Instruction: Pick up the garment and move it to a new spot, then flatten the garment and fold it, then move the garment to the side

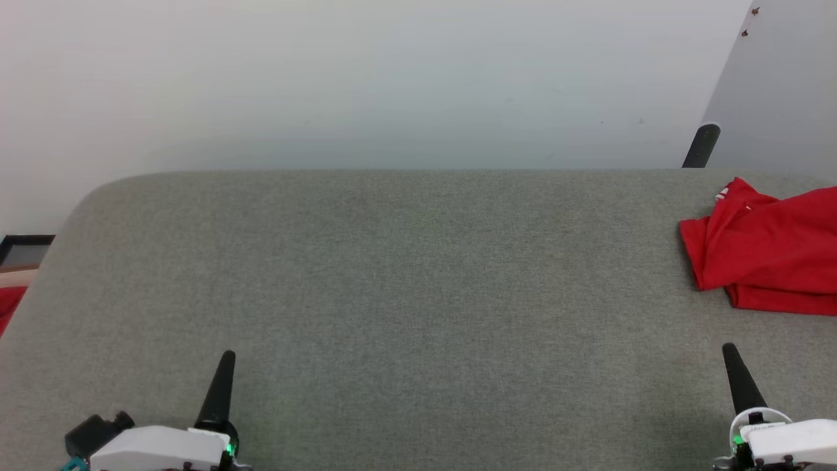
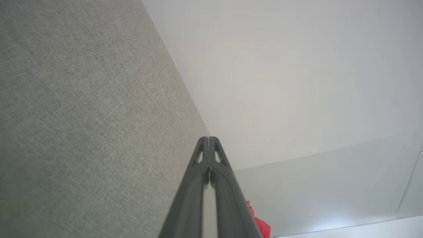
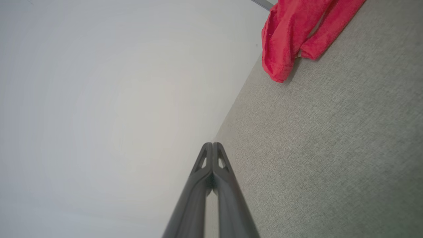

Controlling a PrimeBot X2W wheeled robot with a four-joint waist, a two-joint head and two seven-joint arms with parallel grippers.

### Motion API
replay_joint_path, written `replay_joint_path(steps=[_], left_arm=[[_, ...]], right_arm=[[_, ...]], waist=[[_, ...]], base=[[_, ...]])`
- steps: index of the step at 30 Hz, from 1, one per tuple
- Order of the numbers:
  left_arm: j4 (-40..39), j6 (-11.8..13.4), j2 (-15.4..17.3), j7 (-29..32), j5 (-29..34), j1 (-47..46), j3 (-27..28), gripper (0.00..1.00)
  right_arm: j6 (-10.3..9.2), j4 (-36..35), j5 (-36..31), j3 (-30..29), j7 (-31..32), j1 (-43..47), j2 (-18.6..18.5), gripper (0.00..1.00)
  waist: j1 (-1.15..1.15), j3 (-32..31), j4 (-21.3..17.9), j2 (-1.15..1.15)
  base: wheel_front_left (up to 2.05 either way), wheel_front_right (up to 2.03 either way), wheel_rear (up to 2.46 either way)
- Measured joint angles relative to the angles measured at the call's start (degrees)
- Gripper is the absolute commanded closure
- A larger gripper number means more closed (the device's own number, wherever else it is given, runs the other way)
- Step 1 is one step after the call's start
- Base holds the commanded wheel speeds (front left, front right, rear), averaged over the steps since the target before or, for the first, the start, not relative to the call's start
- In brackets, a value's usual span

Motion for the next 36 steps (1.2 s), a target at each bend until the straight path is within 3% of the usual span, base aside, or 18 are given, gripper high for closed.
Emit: replay_joint_path(steps=[36], left_arm=[[-0.79,0.01,-3.04,4.16,-14.00,-2.22,1.96,1.00]], right_arm=[[-0.02,0.21,17.04,0.44,3.94,-2.70,0.99,1.00]], waist=[[0.00,1.12,-1.14,0.00]], base=[[0.00,0.00,0.00]])
